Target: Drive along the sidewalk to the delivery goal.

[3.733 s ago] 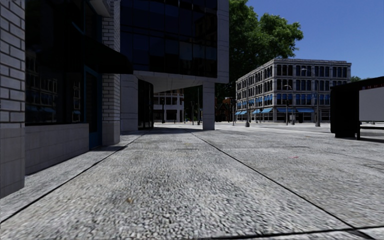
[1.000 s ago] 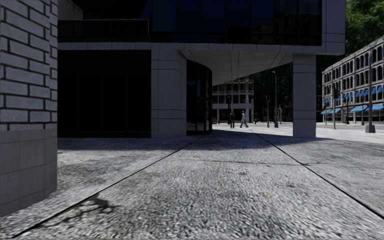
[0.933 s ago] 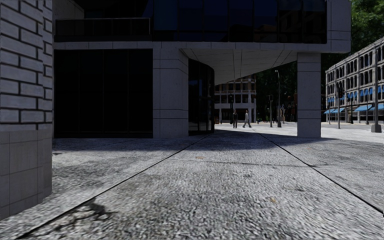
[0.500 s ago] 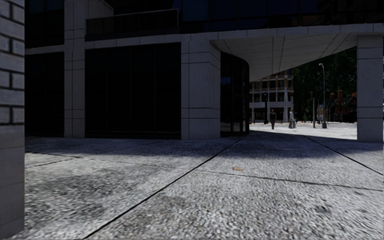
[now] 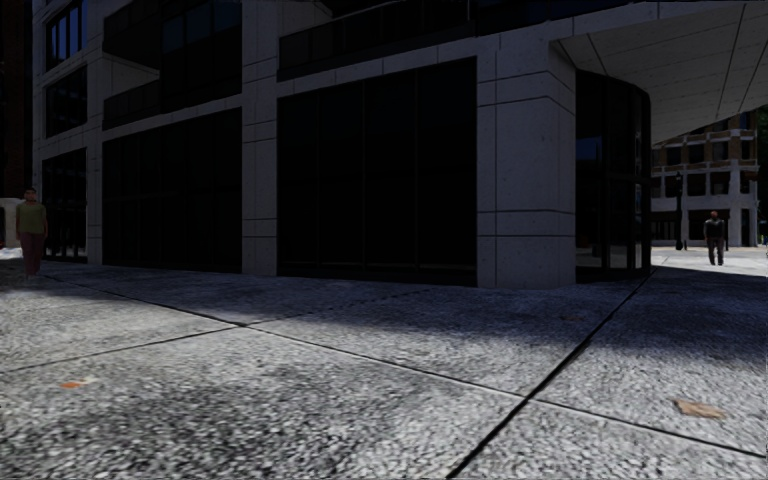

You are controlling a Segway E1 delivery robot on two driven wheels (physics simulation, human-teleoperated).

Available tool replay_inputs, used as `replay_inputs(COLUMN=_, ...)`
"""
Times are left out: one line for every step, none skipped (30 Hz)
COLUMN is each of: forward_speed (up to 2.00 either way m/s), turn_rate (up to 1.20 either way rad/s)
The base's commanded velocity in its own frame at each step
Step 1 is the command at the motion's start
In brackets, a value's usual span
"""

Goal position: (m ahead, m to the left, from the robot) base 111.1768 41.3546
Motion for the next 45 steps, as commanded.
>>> replay_inputs(forward_speed=2.00, turn_rate=0.60)
replay_inputs(forward_speed=2.00, turn_rate=0.60)
replay_inputs(forward_speed=2.00, turn_rate=0.60)
replay_inputs(forward_speed=2.00, turn_rate=0.60)
replay_inputs(forward_speed=2.00, turn_rate=0.60)
replay_inputs(forward_speed=2.00, turn_rate=0.60)
replay_inputs(forward_speed=2.00, turn_rate=0.60)
replay_inputs(forward_speed=2.00, turn_rate=0.60)
replay_inputs(forward_speed=2.00, turn_rate=0.60)
replay_inputs(forward_speed=2.00, turn_rate=0.60)
replay_inputs(forward_speed=2.00, turn_rate=0.60)
replay_inputs(forward_speed=2.00, turn_rate=0.60)
replay_inputs(forward_speed=2.00, turn_rate=0.59)
replay_inputs(forward_speed=2.00, turn_rate=0.59)
replay_inputs(forward_speed=2.00, turn_rate=0.59)
replay_inputs(forward_speed=2.00, turn_rate=0.59)
replay_inputs(forward_speed=2.00, turn_rate=0.59)
replay_inputs(forward_speed=2.00, turn_rate=0.59)
replay_inputs(forward_speed=2.00, turn_rate=0.59)
replay_inputs(forward_speed=2.00, turn_rate=0.59)
replay_inputs(forward_speed=2.00, turn_rate=0.59)
replay_inputs(forward_speed=2.00, turn_rate=0.28)
replay_inputs(forward_speed=2.00, turn_rate=0.00)
replay_inputs(forward_speed=2.00, turn_rate=0.00)
replay_inputs(forward_speed=2.00, turn_rate=0.00)
replay_inputs(forward_speed=2.00, turn_rate=0.00)
replay_inputs(forward_speed=2.00, turn_rate=0.00)
replay_inputs(forward_speed=2.00, turn_rate=0.00)
replay_inputs(forward_speed=2.00, turn_rate=0.00)
replay_inputs(forward_speed=2.00, turn_rate=0.00)
replay_inputs(forward_speed=2.00, turn_rate=0.00)
replay_inputs(forward_speed=2.00, turn_rate=0.00)
replay_inputs(forward_speed=2.00, turn_rate=0.00)
replay_inputs(forward_speed=2.00, turn_rate=0.00)
replay_inputs(forward_speed=2.00, turn_rate=0.00)
replay_inputs(forward_speed=2.00, turn_rate=0.00)
replay_inputs(forward_speed=2.00, turn_rate=0.00)
replay_inputs(forward_speed=2.00, turn_rate=0.00)
replay_inputs(forward_speed=2.00, turn_rate=0.00)
replay_inputs(forward_speed=2.00, turn_rate=0.00)
replay_inputs(forward_speed=2.00, turn_rate=0.00)
replay_inputs(forward_speed=2.00, turn_rate=0.00)
replay_inputs(forward_speed=2.00, turn_rate=0.00)
replay_inputs(forward_speed=2.00, turn_rate=0.00)
replay_inputs(forward_speed=2.00, turn_rate=0.00)
